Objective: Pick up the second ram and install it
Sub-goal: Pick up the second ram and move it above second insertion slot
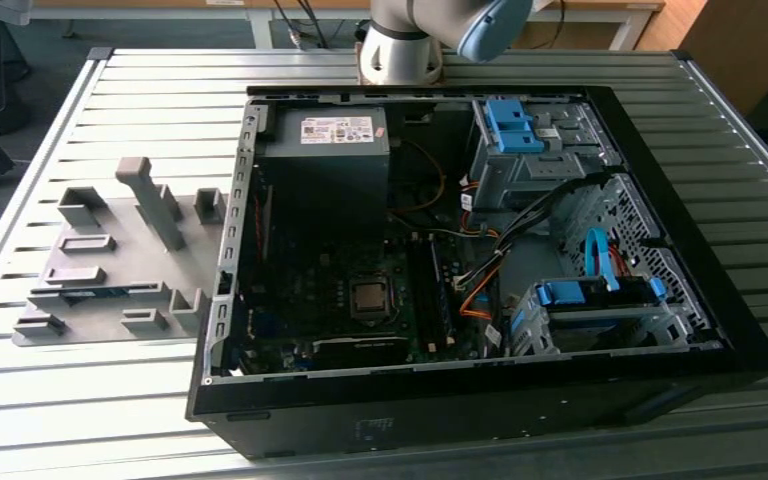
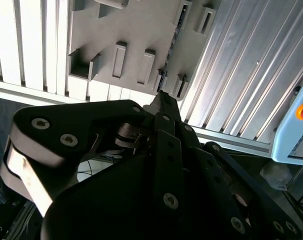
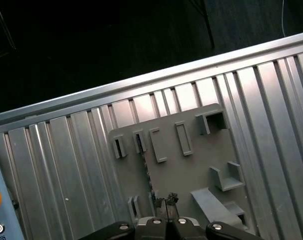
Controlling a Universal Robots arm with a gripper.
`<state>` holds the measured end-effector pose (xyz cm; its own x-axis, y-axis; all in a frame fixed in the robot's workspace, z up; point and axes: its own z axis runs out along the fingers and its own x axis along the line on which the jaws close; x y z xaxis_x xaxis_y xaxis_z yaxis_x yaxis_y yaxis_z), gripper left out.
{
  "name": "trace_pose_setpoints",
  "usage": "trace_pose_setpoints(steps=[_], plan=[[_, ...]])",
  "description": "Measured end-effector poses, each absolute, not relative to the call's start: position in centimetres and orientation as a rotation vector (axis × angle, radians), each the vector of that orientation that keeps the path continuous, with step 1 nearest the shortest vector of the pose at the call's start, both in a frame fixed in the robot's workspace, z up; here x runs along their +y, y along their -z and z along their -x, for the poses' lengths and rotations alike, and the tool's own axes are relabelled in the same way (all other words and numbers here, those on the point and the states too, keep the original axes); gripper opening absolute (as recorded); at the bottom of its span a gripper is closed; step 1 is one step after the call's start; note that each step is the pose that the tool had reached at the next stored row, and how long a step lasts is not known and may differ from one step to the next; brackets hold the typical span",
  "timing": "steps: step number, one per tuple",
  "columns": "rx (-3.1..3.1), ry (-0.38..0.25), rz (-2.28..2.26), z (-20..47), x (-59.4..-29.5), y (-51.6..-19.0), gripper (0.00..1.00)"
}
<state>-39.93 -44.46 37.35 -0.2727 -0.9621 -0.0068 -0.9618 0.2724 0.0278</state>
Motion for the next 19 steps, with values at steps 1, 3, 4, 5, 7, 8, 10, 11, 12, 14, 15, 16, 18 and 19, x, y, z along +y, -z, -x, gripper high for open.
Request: trace_pose_setpoints(steps=[1, 3, 4, 5, 7, 8, 10, 11, 12, 14, 15, 16, 18, 19], plan=[[-2.497, 0.041, -1.888, 39.93, -44.46, -37.35, 0.11], [-2.496, 0.041, -1.888, 39.93, -44.46, -37.35, 0.11], [-2.495, 0.041, -1.890, 39.93, -44.46, -37.35, 0.11], [-2.492, 0.041, -1.894, 39.93, -44.46, -37.35, 0.11], [-2.480, 0.041, -1.910, 39.93, -44.46, -37.34, 0.11], [-2.470, 0.041, -1.922, 39.93, -44.46, -37.34, 0.11], [-2.446, 0.041, -1.952, 39.93, -44.46, -37.34, 0.11], [-2.433, 0.040, -1.968, 39.93, -44.46, -37.35, 0.11], [-2.418, 0.040, -1.986, 39.93, -44.46, -37.34, 0.11], [-2.382, 0.040, -2.028, 39.93, -44.46, -37.35, 0.11], [-2.363, 0.040, -2.050, 39.93, -44.46, -37.35, 0.11], [-2.345, 0.040, -2.070, 39.93, -44.46, -37.35, 0.11], [-2.307, 0.039, -2.111, 39.94, -44.46, -37.34, 0.11], [-2.288, 0.039, -2.132, 39.94, -44.46, -37.34, 0.11]])
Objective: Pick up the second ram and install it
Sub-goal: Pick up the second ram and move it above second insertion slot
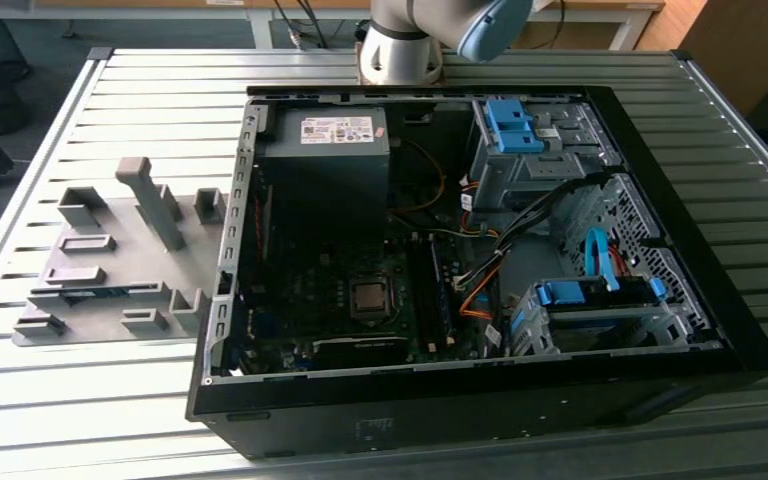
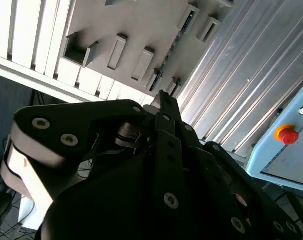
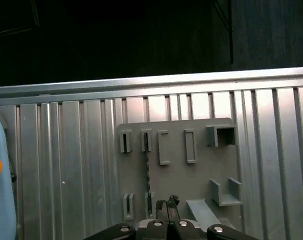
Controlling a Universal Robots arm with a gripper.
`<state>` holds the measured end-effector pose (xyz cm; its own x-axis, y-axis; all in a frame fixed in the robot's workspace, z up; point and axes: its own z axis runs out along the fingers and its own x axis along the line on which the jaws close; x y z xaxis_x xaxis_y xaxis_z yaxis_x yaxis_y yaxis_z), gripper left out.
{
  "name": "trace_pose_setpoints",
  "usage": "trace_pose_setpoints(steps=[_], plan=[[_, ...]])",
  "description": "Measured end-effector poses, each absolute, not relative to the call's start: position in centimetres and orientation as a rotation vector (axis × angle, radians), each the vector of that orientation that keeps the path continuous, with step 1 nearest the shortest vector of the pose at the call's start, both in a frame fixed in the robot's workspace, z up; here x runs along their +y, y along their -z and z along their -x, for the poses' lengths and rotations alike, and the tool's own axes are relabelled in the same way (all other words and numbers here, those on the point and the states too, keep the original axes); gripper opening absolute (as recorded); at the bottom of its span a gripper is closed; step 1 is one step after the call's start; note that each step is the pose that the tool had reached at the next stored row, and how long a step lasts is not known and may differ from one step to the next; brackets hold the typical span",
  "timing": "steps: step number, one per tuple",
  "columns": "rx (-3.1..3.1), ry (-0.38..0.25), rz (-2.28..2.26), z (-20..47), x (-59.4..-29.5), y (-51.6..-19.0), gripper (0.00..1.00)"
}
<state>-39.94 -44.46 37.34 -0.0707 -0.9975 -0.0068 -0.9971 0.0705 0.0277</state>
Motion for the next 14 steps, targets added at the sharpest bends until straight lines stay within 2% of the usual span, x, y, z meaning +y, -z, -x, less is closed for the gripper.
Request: trace_pose_setpoints(steps=[14], plan=[[-2.006, 0.035, -2.395, 39.94, -44.46, -37.23, 0.11]])
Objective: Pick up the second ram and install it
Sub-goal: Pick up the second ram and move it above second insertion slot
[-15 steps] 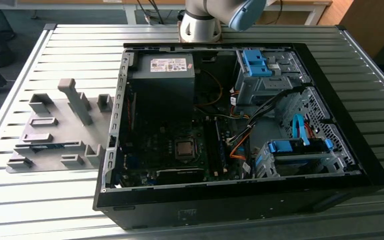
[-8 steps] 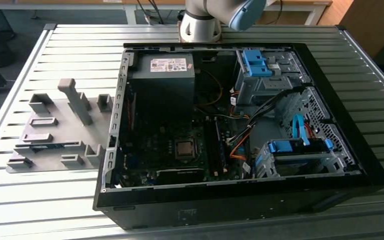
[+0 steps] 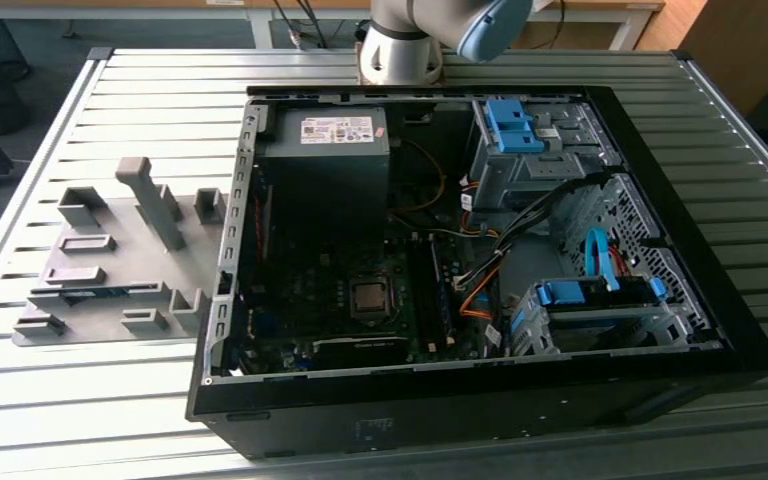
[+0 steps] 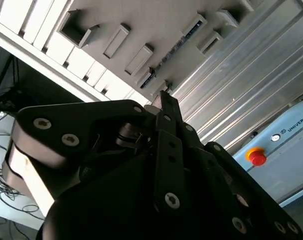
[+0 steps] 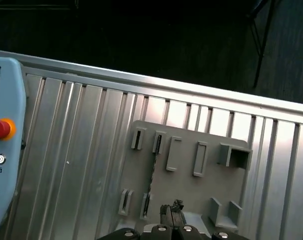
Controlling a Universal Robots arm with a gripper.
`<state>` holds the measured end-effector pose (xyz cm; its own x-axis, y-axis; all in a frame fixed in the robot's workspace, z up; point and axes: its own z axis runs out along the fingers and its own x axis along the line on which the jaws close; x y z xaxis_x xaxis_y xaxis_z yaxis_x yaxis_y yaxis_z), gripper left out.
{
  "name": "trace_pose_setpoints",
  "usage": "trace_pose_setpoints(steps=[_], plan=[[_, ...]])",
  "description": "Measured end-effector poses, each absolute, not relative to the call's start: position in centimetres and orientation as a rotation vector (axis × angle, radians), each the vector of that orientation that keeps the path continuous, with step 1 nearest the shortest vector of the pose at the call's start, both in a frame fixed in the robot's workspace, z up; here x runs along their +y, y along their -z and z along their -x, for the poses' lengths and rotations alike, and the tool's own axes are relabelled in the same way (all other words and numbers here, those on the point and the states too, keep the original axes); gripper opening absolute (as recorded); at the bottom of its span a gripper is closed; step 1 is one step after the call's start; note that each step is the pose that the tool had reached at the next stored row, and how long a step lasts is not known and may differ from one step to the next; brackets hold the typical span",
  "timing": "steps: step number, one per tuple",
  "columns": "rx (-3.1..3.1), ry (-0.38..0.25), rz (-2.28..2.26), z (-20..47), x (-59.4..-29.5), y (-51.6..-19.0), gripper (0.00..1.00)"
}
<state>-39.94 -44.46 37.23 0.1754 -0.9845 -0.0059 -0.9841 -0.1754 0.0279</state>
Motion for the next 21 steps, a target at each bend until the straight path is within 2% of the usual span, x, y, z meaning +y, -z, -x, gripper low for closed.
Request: trace_pose_setpoints(steps=[11, 21], plan=[[-1.697, 0.030, -2.618, 39.94, -44.46, -36.86, 0.11], [-1.883, 0.028, -2.484, 39.94, -44.45, -36.27, 0.11]])
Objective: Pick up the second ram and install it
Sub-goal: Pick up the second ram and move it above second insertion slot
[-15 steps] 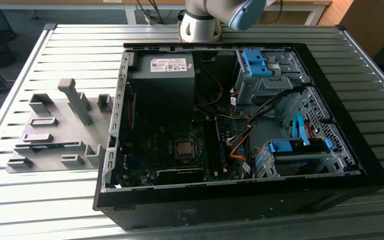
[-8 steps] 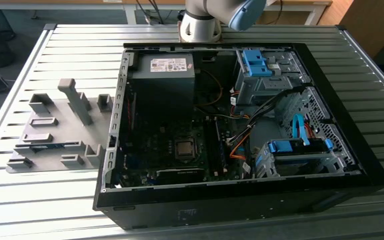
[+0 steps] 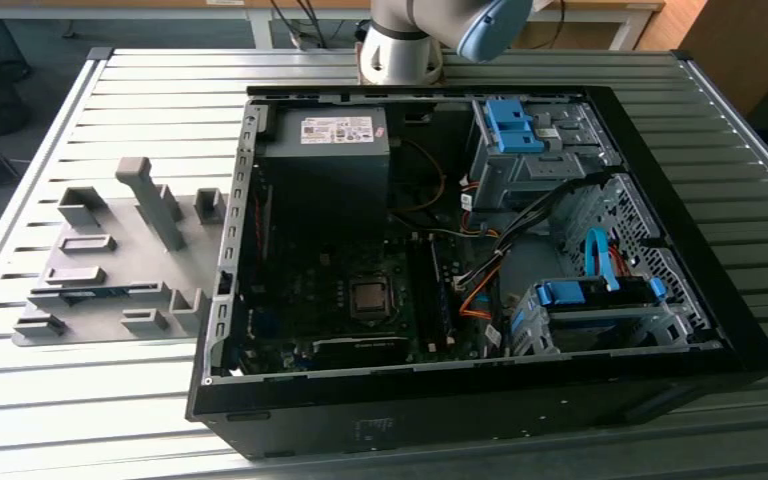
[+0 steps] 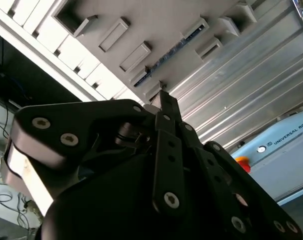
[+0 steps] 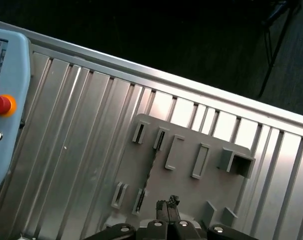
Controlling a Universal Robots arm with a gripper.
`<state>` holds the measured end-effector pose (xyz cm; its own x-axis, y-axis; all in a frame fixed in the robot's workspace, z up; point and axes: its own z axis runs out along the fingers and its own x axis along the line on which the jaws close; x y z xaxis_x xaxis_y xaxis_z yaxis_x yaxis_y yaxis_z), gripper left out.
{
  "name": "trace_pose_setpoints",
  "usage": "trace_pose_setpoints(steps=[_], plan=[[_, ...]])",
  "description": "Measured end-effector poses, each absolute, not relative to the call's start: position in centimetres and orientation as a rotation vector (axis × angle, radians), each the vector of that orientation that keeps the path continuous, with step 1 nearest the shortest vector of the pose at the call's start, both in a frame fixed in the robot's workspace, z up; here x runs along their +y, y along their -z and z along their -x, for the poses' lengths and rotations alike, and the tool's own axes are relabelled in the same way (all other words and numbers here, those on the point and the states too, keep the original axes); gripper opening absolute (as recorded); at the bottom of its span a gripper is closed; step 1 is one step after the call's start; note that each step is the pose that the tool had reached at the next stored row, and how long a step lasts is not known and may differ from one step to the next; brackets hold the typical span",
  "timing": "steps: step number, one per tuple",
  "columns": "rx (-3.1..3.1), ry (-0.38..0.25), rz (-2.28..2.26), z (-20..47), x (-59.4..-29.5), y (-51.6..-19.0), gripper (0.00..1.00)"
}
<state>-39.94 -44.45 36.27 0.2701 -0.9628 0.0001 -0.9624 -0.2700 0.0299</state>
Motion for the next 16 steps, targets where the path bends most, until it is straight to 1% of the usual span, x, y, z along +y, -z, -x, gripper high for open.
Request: trace_pose_setpoints(steps=[11, 12, 14, 15, 16], plan=[[-2.030, 0.030, -2.367, 39.91, -44.46, -35.47, 0.11], [-2.030, 0.030, -2.367, 39.91, -44.46, -35.42, 0.16], [-2.030, 0.029, -2.367, 39.91, -44.46, -35.40, 0.16], [-2.029, 0.028, -2.366, 39.91, -44.46, -35.39, 0.24], [-2.029, 0.028, -2.366, 39.91, -44.46, -35.37, 0.24]])
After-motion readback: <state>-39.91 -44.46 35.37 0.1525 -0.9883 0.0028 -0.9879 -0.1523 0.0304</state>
